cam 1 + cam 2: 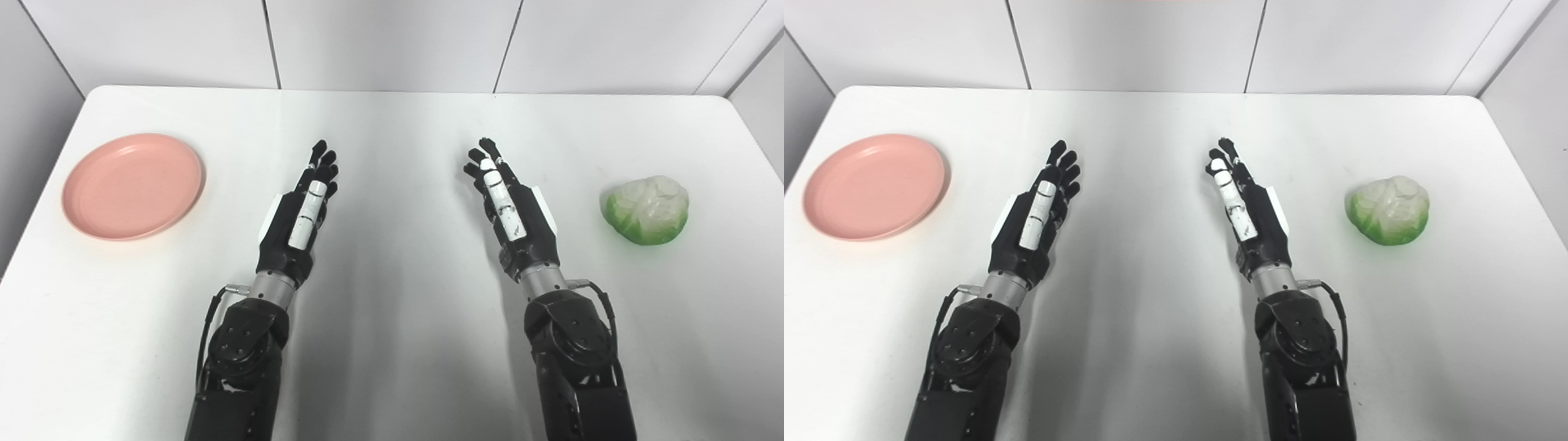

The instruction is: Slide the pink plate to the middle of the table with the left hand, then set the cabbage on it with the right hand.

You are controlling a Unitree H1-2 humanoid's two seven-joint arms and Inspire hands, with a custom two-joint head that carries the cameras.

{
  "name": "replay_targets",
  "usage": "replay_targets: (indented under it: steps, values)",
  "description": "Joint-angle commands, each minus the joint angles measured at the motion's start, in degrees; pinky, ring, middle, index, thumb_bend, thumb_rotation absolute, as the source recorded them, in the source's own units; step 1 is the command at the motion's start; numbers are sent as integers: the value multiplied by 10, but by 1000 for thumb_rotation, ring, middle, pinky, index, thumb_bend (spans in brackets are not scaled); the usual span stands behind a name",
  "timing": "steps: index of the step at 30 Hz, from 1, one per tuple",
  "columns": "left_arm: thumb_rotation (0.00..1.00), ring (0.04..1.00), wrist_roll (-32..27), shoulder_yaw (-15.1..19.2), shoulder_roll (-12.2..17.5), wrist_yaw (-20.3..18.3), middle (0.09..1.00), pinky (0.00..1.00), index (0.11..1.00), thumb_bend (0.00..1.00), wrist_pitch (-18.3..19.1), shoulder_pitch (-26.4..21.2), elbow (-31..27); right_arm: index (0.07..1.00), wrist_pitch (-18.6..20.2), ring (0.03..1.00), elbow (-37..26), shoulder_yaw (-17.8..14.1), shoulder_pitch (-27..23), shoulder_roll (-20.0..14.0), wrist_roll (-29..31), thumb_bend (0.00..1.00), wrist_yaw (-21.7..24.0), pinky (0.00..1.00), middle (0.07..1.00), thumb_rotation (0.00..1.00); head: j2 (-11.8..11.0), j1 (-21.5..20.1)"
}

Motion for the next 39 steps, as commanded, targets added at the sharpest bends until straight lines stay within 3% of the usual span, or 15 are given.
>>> replay_targets:
  steps: [1, 7, 23, 27, 31, 32, 33, 34, 35, 36, 37, 38, 39]
  values:
    - [866, 1000, -4, -1, -3, -1, 1000, 1000, 1000, 675, -24, -14, -8, 947, -10, 918, -17, 2, -7, 2, 2, 635, 0, 1000, 931, 808, -2, 0]
    - [885, 1000, -3, -5, 3, -7, 1000, 1000, 1000, 691, -3, -13, -17, 945, -11, 910, -17, 2, -7, 2, 2, 633, 0, 1000, 929, 804, -1, 0]
    - [870, 1000, -5, -4, 2, -6, 1000, 1000, 1000, 673, -15, -13, -12, 941, -5, 916, -20, 1, -8, 2, 4, 626, -1, 1000, 924, 802, 2, 1]
    - [875, 1000, -3, -4, 2, -5, 1000, 1000, 1000, 692, -17, -11, -7, 943, -17, 916, -12, 3, -6, 0, 2, 634, 1, 1000, 927, 802, -9, 7]
    - [852, 1000, -2, 2, -1, 1, 1000, 1000, 1000, 681, -57, -15, 25, 940, -45, 901, 14, 5, -4, -2, -5, 648, 3, 996, 924, 801, -40, 38]
    - [855, 1000, -2, 5, -2, 2, 1000, 1000, 1000, 676, -67, -18, 37, 943, -54, 902, 23, 5, -3, -5, -6, 647, 5, 998, 926, 806, -62, 68]
    - [869, 1000, -2, 7, -3, 4, 1000, 1000, 1000, 657, -74, -20, 45, 948, -62, 903, 31, 5, -2, -7, -6, 645, 7, 1000, 929, 811, -66, 75]
    - [872, 1000, -1, 9, -4, 7, 1000, 1000, 1000, 655, -85, -23, 59, 949, -71, 903, 43, 3, -1, -9, -4, 645, 10, 1000, 930, 811, -90, 113]
    - [894, 1000, 1, 12, -6, 11, 1000, 1000, 1000, 642, -95, -26, 69, 948, -78, 903, 52, 0, 0, -11, 2, 651, 13, 1000, 928, 803, -90, 113]
    - [917, 1000, 2, 15, -7, 14, 1000, 1000, 1000, 627, -110, -30, 85, 946, -89, 901, 66, -4, 0, -14, 7, 658, 17, 1000, 926, 792, -116, 147]
    - [930, 1000, 0, 19, -8, 16, 1000, 1000, 1000, 618, -123, -35, 99, 946, -102, 900, 81, -7, -1, -15, 16, 667, 23, 1000, 925, 784, -120, 151]
    - [929, 1000, -2, 23, -10, 19, 1000, 1000, 1000, 606, -139, -42, 118, 951, -116, 910, 98, -10, -3, -16, 23, 679, 28, 1000, 933, 784, -144, 175]
    - [925, 1000, -4, 26, -10, 20, 1000, 1000, 1000, 606, -151, -47, 131, 954, -126, 917, 110, -12, -5, -17, 28, 700, 31, 1000, 938, 782, -144, 175]
